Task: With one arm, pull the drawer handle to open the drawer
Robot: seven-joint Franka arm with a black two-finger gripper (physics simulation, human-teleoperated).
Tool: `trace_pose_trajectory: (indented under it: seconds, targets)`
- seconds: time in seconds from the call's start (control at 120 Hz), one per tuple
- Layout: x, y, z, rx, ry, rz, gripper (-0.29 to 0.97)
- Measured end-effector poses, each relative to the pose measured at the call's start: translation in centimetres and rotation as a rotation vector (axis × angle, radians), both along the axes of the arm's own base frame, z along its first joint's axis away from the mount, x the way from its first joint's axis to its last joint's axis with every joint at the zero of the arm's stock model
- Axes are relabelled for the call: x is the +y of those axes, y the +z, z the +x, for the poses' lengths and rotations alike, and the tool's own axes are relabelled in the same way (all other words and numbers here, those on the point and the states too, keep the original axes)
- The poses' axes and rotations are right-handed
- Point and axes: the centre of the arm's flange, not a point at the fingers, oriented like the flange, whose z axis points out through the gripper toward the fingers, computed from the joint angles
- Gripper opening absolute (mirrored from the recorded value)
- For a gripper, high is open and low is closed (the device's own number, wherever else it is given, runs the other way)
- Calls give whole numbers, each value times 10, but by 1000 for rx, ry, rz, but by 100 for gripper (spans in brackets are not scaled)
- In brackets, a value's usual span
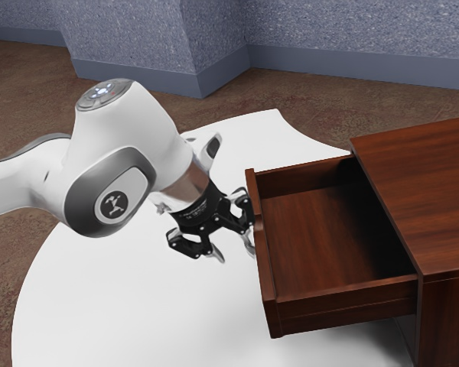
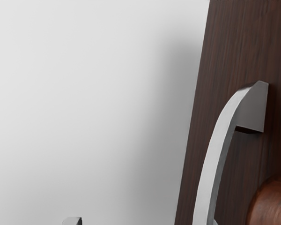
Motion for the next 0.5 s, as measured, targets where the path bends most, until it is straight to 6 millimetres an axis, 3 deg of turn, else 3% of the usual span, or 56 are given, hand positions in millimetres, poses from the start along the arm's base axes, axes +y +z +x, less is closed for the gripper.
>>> trace_pose_trajectory:
  seconds: [0.5]
  targets:
    - [-8,17,1,-63,-17,-8,28]
